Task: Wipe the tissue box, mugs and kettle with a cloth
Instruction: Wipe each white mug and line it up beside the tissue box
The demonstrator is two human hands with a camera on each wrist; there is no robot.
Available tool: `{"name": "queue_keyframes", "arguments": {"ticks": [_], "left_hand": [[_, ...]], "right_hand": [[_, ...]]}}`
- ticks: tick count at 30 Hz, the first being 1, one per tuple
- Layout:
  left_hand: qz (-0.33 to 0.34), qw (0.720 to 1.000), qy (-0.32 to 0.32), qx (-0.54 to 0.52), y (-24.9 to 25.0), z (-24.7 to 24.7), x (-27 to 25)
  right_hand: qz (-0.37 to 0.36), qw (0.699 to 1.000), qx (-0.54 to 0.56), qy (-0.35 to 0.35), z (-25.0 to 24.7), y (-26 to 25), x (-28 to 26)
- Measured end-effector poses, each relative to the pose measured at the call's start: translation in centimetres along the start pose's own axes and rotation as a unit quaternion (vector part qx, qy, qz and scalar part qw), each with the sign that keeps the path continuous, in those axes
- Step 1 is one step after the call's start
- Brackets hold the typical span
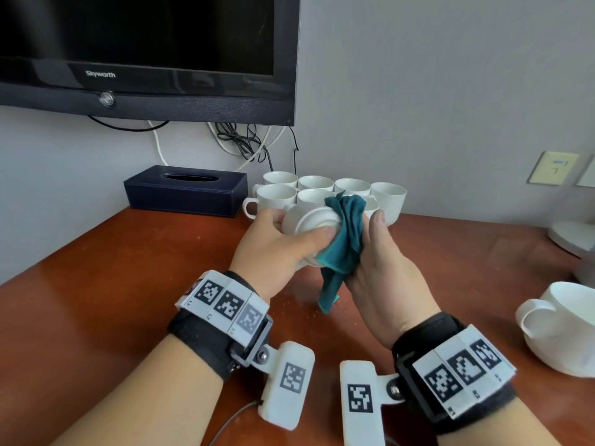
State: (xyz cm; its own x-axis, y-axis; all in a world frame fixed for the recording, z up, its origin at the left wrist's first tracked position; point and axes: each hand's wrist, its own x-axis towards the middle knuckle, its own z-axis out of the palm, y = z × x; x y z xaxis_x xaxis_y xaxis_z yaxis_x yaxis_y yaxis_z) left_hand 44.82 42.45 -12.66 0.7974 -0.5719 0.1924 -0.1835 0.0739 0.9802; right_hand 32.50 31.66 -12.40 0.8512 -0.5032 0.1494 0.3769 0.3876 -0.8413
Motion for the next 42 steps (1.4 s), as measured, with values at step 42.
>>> {"name": "queue_keyframes", "arguments": {"ticks": [42], "left_hand": [[-0.045,0.934,-0.261,-0.239,1.7,0.2,-1.7]], "right_hand": [[0.023,0.991,0.011,0.129,-1.5,-0.4,0.1]]}}
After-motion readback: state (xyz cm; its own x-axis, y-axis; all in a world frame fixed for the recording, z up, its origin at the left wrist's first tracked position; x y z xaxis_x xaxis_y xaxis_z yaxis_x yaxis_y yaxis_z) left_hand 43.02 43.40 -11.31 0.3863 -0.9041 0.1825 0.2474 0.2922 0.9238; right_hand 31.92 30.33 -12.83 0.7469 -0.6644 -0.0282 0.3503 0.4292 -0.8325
